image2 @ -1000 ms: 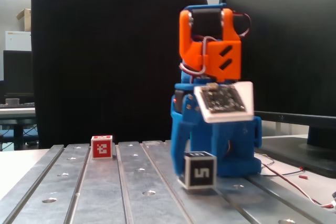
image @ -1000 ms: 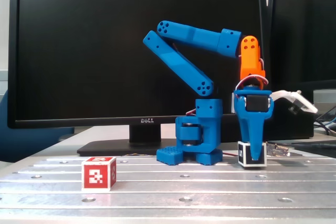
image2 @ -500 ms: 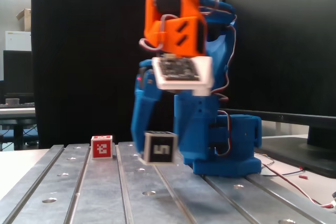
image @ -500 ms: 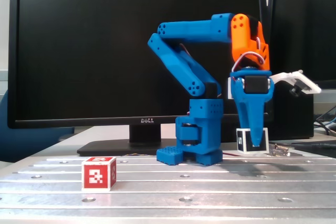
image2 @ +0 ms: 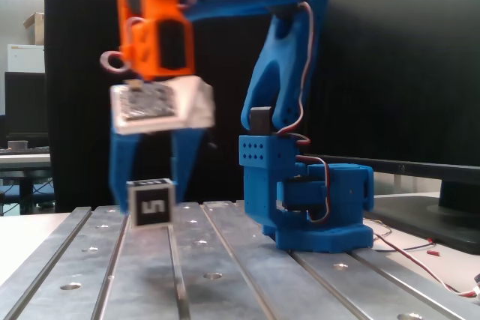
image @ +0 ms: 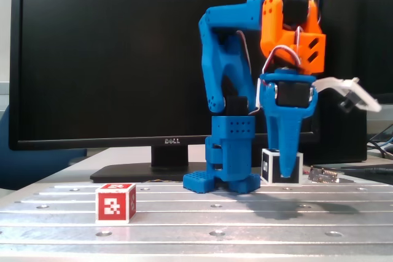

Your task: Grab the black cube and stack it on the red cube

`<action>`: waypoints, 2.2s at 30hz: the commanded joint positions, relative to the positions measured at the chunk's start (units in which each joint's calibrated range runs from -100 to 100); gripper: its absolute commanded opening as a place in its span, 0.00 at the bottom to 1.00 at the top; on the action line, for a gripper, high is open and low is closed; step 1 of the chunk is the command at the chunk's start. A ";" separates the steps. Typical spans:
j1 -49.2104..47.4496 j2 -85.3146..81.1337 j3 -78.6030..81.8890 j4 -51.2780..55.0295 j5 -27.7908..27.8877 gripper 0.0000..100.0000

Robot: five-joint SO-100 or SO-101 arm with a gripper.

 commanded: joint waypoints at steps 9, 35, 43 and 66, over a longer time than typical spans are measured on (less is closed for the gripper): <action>16.95 14.36 -21.72 7.19 13.36 0.15; 45.23 14.19 -28.41 12.40 28.24 0.15; 48.03 14.19 -27.87 9.92 28.30 0.15; 50.62 9.35 -15.65 0.43 31.35 0.15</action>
